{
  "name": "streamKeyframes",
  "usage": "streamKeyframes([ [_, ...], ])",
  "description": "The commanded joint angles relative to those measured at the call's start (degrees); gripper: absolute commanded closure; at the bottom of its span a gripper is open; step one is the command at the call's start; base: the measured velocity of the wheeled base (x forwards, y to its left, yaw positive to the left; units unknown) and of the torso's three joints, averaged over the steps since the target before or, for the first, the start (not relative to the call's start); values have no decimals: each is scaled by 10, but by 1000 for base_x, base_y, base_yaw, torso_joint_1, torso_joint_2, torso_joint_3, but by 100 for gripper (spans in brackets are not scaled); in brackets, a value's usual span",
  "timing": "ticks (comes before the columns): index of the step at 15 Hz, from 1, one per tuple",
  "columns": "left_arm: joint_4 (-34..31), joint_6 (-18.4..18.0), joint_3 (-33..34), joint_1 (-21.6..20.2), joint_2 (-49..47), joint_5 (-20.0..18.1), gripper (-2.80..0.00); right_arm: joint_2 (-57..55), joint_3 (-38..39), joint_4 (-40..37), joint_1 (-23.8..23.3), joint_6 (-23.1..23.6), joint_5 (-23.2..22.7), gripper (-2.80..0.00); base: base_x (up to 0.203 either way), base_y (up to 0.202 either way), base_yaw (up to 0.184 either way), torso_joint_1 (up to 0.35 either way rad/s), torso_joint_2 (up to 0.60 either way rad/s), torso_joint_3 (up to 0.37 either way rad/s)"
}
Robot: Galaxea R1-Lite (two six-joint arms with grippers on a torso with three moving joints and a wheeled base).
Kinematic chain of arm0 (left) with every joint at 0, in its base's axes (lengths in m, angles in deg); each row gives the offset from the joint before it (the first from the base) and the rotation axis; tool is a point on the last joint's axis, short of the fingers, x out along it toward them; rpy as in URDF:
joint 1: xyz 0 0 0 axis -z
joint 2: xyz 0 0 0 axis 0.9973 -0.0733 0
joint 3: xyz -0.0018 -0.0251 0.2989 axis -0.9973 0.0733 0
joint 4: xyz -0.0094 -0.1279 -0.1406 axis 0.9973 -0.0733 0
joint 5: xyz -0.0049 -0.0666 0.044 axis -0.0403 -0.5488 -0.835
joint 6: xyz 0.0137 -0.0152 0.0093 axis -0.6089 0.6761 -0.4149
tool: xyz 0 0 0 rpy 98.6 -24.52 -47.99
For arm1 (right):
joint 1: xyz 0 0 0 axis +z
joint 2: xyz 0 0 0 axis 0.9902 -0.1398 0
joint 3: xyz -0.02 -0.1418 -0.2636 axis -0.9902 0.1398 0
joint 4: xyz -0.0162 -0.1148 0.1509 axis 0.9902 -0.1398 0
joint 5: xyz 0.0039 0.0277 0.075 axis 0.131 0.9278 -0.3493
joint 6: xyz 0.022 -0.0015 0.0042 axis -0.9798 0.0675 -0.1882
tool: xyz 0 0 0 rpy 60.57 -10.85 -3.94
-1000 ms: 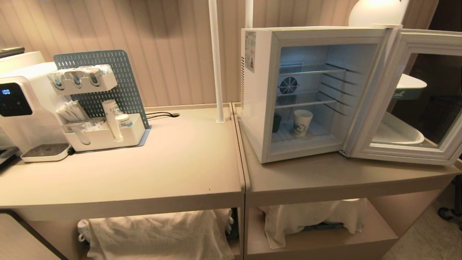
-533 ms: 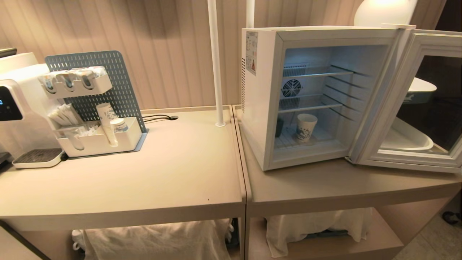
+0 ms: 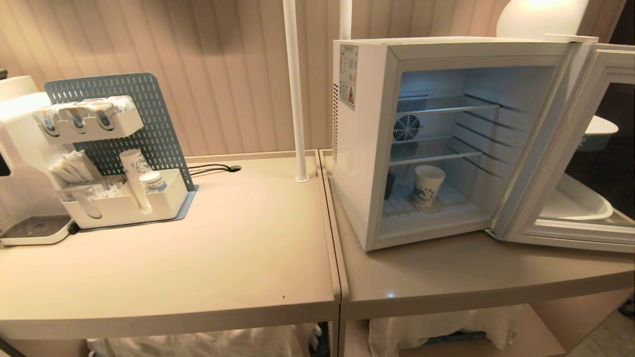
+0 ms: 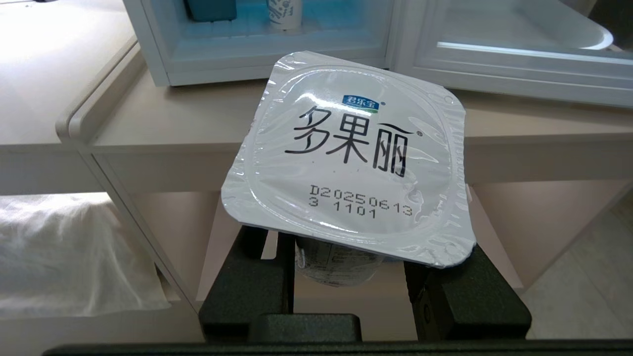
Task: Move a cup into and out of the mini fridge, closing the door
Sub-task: Put the yoghurt in the freezer
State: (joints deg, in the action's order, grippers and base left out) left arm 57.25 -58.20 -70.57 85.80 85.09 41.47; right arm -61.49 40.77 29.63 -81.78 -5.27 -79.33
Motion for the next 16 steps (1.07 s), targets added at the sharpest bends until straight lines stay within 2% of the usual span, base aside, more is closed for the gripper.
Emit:
streamKeyframes([
  [1, 0, 1, 1, -1, 0, 0, 0, 0, -10, 15, 0, 2, 0, 0, 0, 0, 0, 0, 0, 0],
  [3, 0, 1, 1, 0, 0, -1, 0, -30, -99, 25, 0, 0, -5, 0, 0, 0, 0, 0, 0, 0],
  [5, 1, 1, 1, -1, 0, -1, 0, -143, -196, 18, 1, -4, -11, 0, 0, 0, 0, 0, 0, 0],
  [7, 1, 6, 1, -1, 0, 0, 0, -280, -247, -7, 2, 2, -28, 0, 0, 0, 0, 0, 0, 0],
  [11, 1, 7, 1, -1, 0, 0, 0, -546, -292, -36, -1, 39, -108, 0, 0, 0, 0, 0, 0, 0],
  [13, 1, 7, 1, -1, 0, 0, 0, -676, -303, 9, -9, 47, -127, 0, 0, 0, 0, 0, 0, 0],
  [16, 1, 7, 1, 0, 0, 0, 0, -863, -338, 126, -35, 52, -137, 0, 0, 0, 0, 0, 0, 0],
])
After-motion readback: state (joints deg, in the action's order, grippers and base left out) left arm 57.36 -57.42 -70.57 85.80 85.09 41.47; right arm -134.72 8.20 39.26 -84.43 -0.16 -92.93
